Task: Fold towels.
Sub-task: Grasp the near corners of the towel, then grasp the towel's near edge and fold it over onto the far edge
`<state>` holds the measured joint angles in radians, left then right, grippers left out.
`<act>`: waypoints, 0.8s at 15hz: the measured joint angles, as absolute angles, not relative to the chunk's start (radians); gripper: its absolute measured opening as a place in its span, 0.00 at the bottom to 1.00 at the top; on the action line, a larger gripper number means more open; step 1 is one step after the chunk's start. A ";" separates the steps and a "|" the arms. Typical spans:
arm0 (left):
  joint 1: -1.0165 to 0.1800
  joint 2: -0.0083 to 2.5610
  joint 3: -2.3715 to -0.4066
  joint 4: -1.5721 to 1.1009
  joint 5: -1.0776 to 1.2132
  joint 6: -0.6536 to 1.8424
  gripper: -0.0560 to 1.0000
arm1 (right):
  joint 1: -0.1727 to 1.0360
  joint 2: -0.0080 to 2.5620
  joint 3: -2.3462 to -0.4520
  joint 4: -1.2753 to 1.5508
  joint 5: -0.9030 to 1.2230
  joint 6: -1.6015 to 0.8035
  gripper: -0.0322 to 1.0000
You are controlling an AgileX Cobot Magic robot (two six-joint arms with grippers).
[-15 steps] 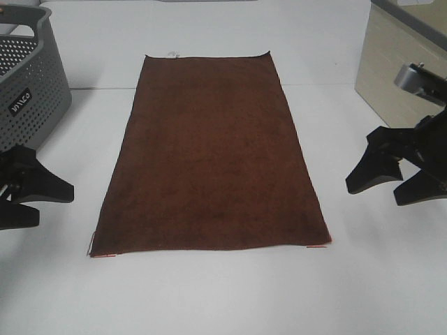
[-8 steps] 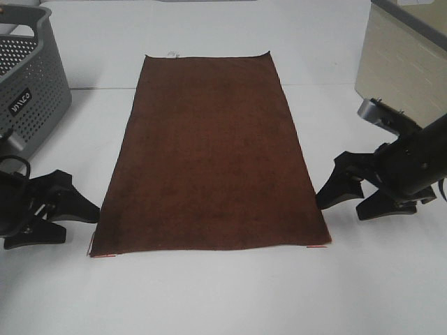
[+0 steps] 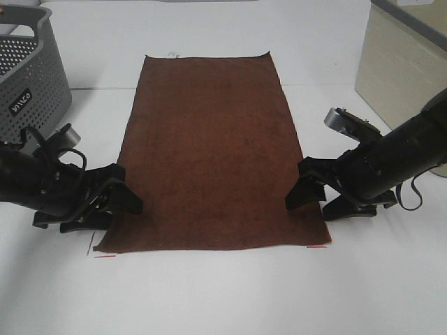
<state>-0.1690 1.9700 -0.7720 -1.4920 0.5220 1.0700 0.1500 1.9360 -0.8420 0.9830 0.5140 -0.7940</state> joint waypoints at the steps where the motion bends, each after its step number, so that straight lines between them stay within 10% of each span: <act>1: -0.180 1.985 -0.789 -1.494 0.523 1.070 0.56 | 0.150 1.956 -0.860 0.994 0.527 -0.794 0.68; 6: -0.185 2.010 -0.795 -1.501 0.492 1.070 0.08 | 0.161 2.021 -0.900 1.008 0.568 -0.787 0.23; 8: -0.185 2.010 -0.795 -1.501 0.493 1.069 0.06 | 0.161 2.025 -0.900 1.005 0.567 -0.749 0.03; 12: -0.185 1.966 -0.788 -1.427 0.510 0.997 0.06 | 0.161 1.969 -0.893 0.916 0.579 -0.659 0.03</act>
